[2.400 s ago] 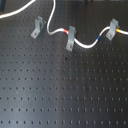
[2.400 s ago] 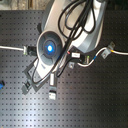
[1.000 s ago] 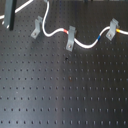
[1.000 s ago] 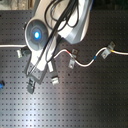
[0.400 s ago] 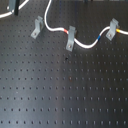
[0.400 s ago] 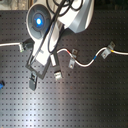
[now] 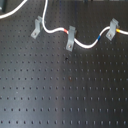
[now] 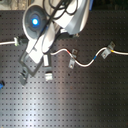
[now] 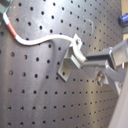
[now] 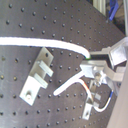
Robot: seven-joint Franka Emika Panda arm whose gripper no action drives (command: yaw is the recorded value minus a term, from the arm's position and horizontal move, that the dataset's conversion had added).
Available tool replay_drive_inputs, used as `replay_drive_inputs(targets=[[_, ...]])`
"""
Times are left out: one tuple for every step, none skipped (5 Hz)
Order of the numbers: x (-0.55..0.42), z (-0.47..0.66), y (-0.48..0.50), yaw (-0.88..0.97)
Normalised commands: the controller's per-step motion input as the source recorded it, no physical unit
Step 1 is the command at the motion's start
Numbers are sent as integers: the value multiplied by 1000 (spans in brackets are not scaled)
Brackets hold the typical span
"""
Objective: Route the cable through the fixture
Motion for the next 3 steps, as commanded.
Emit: replay_drive_inputs(targets=[[-41,46,263,534],[5,33,170,540],[1,-126,-1,640]])
